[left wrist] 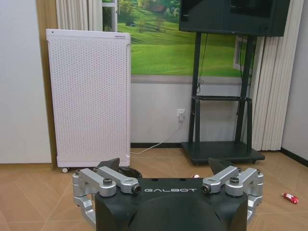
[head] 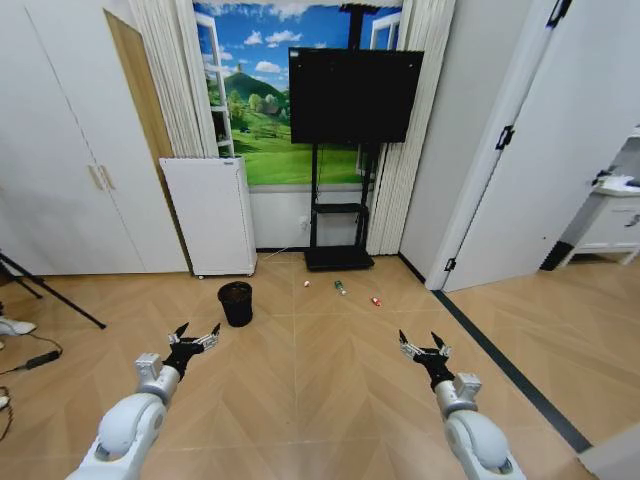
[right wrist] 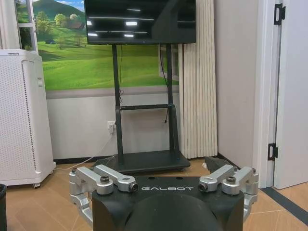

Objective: Pick up the trash bin and place the garbage on the floor into it.

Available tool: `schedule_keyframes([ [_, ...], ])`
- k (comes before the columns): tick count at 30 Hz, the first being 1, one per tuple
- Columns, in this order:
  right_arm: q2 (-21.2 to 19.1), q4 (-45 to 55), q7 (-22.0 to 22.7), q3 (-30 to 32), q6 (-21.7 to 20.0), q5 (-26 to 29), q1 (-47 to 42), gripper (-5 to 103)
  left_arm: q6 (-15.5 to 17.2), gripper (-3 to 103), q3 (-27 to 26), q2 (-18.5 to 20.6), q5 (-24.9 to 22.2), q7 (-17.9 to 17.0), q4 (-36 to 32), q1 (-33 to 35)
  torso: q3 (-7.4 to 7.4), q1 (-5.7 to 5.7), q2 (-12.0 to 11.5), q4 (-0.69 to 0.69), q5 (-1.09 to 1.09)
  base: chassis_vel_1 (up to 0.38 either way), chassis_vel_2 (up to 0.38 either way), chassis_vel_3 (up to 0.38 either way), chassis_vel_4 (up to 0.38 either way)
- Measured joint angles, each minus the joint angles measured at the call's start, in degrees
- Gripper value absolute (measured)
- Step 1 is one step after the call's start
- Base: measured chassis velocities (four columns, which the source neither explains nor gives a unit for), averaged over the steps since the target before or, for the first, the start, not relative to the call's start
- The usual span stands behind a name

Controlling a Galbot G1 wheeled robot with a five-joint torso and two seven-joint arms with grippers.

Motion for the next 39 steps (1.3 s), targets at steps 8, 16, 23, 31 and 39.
schedule_keyframes([
  [8, 0.0, 0.0, 0.0, 0.0, 0.0, 0.0, 0.0, 100, 0.0, 100, 0.0, 0.0, 0.0, 0.0, 0.0, 0.0, 0.0, 0.0, 0.0, 0.0, 0.0, 0.0, 0.0, 0.0, 0.0],
  [16, 0.0, 0.0, 0.0, 0.0, 0.0, 0.0, 0.0, 100, 0.0, 100, 0.0, 0.0, 0.0, 0.0, 0.0, 0.0, 0.0, 0.0, 0.0, 0.0, 0.0, 0.0, 0.0, 0.0, 0.0],
  [23, 0.0, 0.0, 0.0, 0.0, 0.0, 0.0, 0.0, 100, 0.0, 100, 0.0, 0.0, 0.0, 0.0, 0.0, 0.0, 0.0, 0.0, 0.0, 0.0, 0.0, 0.0, 0.0, 0.0, 0.0],
  [31, 0.0, 0.0, 0.0, 0.0, 0.0, 0.0, 0.0, 100, 0.0, 100, 0.0, 0.0, 0.0, 0.0, 0.0, 0.0, 0.0, 0.0, 0.0, 0.0, 0.0, 0.0, 0.0, 0.0, 0.0],
  [39, 0.0, 0.0, 0.0, 0.0, 0.0, 0.0, 0.0, 100, 0.0, 100, 0.0, 0.0, 0.0, 0.0, 0.0, 0.0, 0.0, 0.0, 0.0, 0.0, 0.0, 0.0, 0.0, 0.0, 0.0],
])
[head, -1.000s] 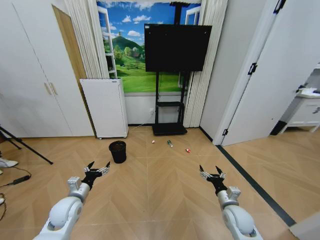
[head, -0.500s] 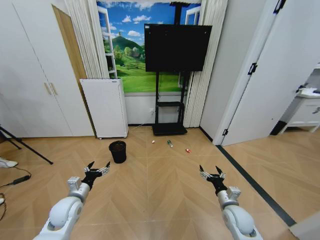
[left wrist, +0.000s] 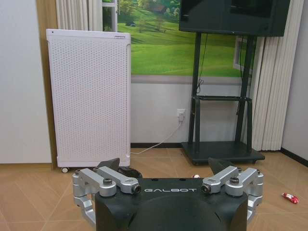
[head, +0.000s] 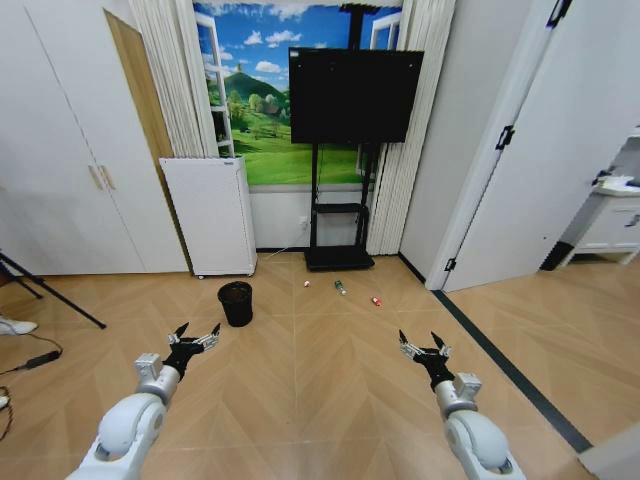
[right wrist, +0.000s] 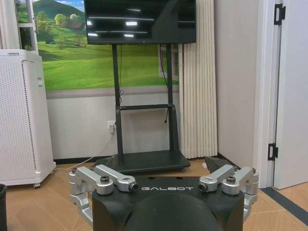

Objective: Pick up the trash bin and place the garbage on the floor into it.

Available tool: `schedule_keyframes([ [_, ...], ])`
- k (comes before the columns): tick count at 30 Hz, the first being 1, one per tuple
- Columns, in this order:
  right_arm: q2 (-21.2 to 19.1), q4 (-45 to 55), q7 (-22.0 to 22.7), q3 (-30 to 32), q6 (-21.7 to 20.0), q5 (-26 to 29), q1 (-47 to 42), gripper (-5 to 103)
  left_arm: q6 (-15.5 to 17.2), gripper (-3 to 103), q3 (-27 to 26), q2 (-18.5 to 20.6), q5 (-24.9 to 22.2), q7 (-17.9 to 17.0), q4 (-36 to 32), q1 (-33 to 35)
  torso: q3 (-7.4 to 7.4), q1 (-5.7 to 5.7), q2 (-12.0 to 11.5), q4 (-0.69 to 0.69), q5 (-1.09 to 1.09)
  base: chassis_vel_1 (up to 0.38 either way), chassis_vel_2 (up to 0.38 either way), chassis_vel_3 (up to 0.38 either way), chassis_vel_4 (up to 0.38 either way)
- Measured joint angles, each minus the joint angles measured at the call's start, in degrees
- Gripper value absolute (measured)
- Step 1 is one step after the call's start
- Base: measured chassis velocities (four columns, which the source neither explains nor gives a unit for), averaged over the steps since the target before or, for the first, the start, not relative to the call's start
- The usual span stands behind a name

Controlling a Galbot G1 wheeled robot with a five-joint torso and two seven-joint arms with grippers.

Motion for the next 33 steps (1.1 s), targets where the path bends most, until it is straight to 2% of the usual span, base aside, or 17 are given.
schedule_keyframes([
  [33, 0.0, 0.0, 0.0, 0.0, 0.0, 0.0, 0.0, 100, 0.0, 100, 0.0, 0.0, 0.0, 0.0, 0.0, 0.0, 0.0, 0.0, 0.0, 0.0, 0.0, 0.0, 0.0, 0.0, 0.0],
])
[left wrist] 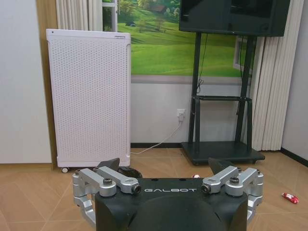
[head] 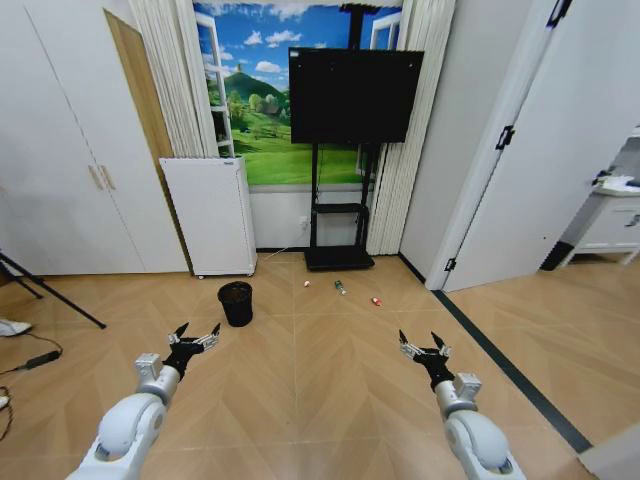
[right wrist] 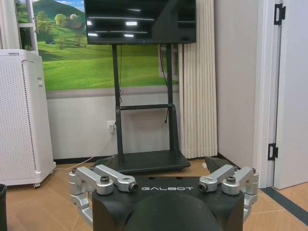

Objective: Pick up the trash bin and place the garbage on the floor into it.

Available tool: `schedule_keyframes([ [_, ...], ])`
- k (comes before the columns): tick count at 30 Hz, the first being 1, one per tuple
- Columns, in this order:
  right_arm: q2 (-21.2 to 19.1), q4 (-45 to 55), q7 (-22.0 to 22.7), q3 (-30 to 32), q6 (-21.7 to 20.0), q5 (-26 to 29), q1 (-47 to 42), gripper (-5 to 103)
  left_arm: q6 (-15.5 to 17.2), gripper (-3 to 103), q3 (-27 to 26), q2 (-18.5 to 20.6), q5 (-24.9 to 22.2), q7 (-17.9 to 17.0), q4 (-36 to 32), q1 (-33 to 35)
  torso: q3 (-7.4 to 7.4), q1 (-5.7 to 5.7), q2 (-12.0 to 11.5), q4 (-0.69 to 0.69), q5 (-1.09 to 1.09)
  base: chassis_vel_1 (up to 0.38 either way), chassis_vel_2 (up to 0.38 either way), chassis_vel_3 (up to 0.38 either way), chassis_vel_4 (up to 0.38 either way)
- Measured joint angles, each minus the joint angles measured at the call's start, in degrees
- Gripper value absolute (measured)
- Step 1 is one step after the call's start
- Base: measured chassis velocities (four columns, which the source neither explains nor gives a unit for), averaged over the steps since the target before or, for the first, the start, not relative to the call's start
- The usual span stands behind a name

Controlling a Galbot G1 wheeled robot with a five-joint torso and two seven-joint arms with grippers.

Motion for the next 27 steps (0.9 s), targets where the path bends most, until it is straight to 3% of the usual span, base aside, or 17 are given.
schedule_keyframes([
  [27, 0.0, 0.0, 0.0, 0.0, 0.0, 0.0, 0.0, 100, 0.0, 100, 0.0, 0.0, 0.0, 0.0, 0.0, 0.0, 0.0, 0.0, 0.0, 0.0, 0.0, 0.0, 0.0, 0.0, 0.0],
])
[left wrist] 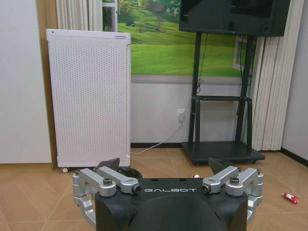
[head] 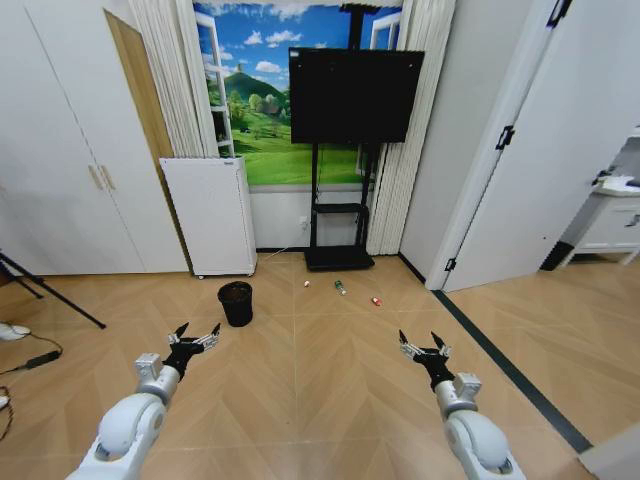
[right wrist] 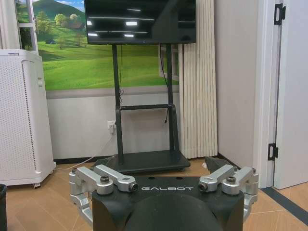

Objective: Pick up the trash bin and place the garbage on the floor into it.

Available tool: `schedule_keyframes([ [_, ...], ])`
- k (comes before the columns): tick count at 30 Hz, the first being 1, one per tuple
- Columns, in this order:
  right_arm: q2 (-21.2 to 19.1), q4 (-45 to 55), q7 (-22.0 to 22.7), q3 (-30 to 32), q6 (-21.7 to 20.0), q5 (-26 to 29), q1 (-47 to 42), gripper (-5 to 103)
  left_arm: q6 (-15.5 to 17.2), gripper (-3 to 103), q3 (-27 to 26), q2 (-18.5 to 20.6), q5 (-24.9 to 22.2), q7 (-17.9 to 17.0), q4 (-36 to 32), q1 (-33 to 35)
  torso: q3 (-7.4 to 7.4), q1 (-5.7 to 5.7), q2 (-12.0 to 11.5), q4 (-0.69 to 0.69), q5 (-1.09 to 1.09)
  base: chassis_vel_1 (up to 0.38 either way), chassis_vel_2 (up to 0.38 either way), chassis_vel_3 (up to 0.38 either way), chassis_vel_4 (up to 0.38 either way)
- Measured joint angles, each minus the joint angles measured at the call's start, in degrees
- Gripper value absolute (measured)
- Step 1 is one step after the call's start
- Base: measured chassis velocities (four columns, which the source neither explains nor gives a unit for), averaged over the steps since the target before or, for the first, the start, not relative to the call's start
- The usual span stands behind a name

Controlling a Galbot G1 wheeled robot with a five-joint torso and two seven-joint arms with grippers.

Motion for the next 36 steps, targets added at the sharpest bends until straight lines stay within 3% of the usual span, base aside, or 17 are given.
schedule_keyframes([
  [27, 0.2, 0.2, 0.0, 0.1, 0.0, -0.1, -0.3, 100, 0.0, 100, 0.0, -0.2, 0.1, 0.0, -0.2, 0.3, 0.0, 0.0, 0.0, -0.01, 0.0, 0.0, 0.0, 0.0, 0.0],
  [30, 2.2, 2.7, 0.3, 0.9, -0.5, -1.4, -2.5, 100, -0.1, 100, -0.7, -3.0, 2.2, -0.6, -3.0, 3.2, 0.0, 0.0, 0.0, 0.0, 0.0, 0.0, 0.0, 0.0, 0.0],
  [33, 6.9, 8.8, 1.2, 2.9, -1.8, -4.4, -7.7, 100, -0.2, 100, -2.3, -9.3, 7.0, -2.3, -9.2, 9.6, -0.01, 0.0, 0.0, 0.0, 0.0, 0.0, 0.0, 0.0, 0.0],
  [34, 6.9, 8.8, 1.2, 2.9, -1.8, -4.4, -7.7, 100, -0.2, 100, -2.3, -9.3, 7.0, -2.3, -9.2, 9.6, -0.01, 0.0, 0.0, 0.0, 0.0, 0.0, 0.0, 0.0, 0.0],
  [36, 10.6, 13.5, 2.0, 4.4, -2.9, -6.9, -11.8, 100, -0.4, 100, -3.5, -14.3, 10.7, -3.5, -14.1, 14.7, -0.01, -0.01, 0.0, 0.0, 0.0, 0.0, 0.0, 0.0, 0.0],
])
